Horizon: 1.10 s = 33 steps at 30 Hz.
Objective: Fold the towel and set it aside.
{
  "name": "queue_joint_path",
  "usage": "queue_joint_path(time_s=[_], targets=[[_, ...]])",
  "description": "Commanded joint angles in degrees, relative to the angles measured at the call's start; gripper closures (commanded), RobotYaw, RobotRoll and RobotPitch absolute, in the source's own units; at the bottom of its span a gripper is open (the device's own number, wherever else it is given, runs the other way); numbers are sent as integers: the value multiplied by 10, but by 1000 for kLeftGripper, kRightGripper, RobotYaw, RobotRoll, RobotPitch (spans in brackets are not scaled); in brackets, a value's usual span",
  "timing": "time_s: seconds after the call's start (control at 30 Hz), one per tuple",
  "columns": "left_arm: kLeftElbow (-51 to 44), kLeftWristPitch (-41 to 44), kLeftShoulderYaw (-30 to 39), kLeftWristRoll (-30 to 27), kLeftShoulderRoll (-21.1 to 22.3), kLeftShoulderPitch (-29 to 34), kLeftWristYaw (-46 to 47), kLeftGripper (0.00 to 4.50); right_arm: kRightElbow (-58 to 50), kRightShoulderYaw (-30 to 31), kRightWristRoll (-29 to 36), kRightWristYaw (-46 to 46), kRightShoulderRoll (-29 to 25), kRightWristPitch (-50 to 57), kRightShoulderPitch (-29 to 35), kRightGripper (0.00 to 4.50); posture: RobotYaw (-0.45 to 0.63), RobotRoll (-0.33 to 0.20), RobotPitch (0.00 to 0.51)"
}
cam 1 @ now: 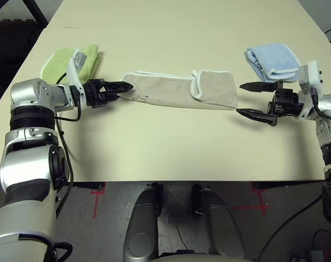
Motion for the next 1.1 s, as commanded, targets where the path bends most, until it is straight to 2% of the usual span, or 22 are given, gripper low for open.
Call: queue_joint_path(time_s=[0.03,0.1,0.43,0.57,0.67,0.83,1.1], targets=[[15,9,2,-4,2,6,7,184,-9,4,1,0,-9,-1,10,17,60,0,225],[15,15,1,-7,1,5,5,582,-8,3,0,-1,-11,-2,10,0,60,0,225],[16,25,6,-16,-5,0,9,4436,-8,2,0,-5,-15,-5,11,0,55,0,223],[21,22,10,-16,1,-4,12,4478,-8,2,0,-7,-14,-6,13,0,56,0,221],[8,31,3,-15,23,2,-1,4478,-6,2,0,-8,-13,-7,13,0,61,0,217],[-68,62,-20,-29,76,54,-40,4478,11,2,-2,-8,-12,-15,5,0,82,0,213],[-171,98,-4,-63,109,141,-37,4478,57,6,-11,-2,-16,-33,-20,0,98,0,213]])
